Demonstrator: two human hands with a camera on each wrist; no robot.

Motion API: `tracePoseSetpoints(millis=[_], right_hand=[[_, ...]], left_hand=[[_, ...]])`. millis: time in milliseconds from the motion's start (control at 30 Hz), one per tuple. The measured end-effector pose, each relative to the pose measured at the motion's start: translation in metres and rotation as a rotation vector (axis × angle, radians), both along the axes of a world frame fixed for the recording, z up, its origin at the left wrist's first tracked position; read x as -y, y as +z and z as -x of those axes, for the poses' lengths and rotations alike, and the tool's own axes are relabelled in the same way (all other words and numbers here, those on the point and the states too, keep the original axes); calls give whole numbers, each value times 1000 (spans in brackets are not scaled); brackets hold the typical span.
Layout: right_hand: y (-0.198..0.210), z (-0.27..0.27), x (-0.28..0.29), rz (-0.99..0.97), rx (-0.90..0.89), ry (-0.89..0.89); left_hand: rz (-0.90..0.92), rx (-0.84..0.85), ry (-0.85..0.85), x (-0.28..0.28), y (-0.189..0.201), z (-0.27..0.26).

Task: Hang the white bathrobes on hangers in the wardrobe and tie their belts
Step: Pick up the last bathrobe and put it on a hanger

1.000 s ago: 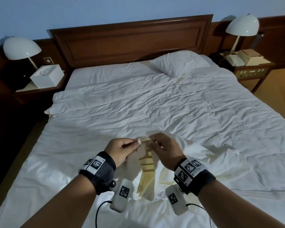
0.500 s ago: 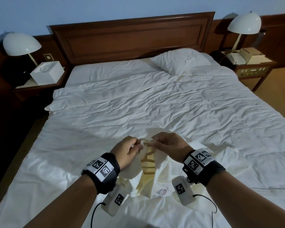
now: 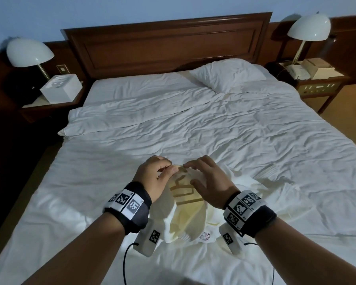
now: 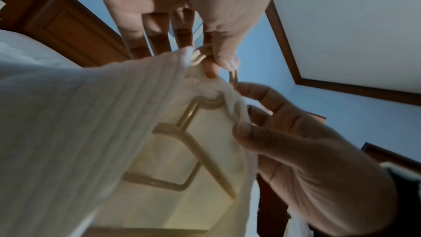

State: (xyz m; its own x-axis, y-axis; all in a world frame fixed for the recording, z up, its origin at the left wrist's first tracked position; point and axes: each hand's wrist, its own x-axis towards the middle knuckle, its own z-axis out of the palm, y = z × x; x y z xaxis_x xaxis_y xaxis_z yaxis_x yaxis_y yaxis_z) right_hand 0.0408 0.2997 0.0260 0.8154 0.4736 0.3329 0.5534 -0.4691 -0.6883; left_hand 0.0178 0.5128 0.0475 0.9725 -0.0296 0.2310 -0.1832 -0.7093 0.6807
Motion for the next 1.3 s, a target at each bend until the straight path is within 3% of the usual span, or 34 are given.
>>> tracePoseSetpoints(millis=[67,167,267,333,467,567,667,767,1100,1200,1300], right_hand=[[-3,3,2,-41,-66,38],[-6,4,11,-95,-365,41],[-8,-1,20,453,-210,-37],[-4,-5,19,644,-129,-8],[3,-7,17,505,-234,84],[12,-14,33,474,-201,-18],[25,-17,52,295,-269,50],[38,-21,71,159,-345,125],[99,-39,121,605,-178,282],[111,-36,97,646,-88,322],[136,-19,40,623,28,407]], left_hand=[[75,55,-9,0,4,0],[156,51,-60,-7,14,-3],[188,11,-103,-17,18,-8],[221,-30,-153,-15,22,-7],[232,-4,-142,-10,28,-1],[176,-164,-79,-32,13,6],[-260,-413,-110,-50,-6,18],[-499,-405,-134,-31,3,27],[-443,-340,-13,24,56,50],[-434,-315,54,4,64,76],[-417,-312,162,-47,81,122]])
